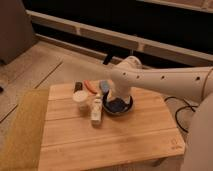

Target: Pick up the ceramic bowl

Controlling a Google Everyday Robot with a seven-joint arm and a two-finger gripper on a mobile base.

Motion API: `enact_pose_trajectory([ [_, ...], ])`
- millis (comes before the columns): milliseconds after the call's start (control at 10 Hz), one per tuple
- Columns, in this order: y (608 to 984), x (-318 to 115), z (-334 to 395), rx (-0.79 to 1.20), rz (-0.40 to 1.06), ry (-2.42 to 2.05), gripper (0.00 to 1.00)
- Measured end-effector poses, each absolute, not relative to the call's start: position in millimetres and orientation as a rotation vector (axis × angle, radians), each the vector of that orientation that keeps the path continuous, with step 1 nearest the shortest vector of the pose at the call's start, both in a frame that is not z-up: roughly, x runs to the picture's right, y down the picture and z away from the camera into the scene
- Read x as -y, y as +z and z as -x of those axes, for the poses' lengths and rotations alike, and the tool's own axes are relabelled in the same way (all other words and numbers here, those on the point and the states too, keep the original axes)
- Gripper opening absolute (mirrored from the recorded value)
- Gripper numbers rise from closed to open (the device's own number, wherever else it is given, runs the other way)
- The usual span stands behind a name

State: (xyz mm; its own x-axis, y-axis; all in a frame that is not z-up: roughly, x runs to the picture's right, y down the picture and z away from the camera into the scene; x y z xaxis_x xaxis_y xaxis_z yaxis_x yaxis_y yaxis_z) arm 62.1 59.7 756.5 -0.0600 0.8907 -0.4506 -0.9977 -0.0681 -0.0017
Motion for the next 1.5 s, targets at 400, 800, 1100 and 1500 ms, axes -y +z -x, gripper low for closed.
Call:
enact_pose_trajectory([
  [400,769.1,-75.9,-89.5,-0.435,0.178,1.528,0.65],
  [800,798.6,-87.3,-110.1,-0.496,0.172,1.625,0.65],
  [1100,824.6,-87.2,-124.0,-0.446,0.277,1.777,0.65],
  [1500,852.2,-103.1,-144.9,-0.489,0.372,1.789,0.65],
])
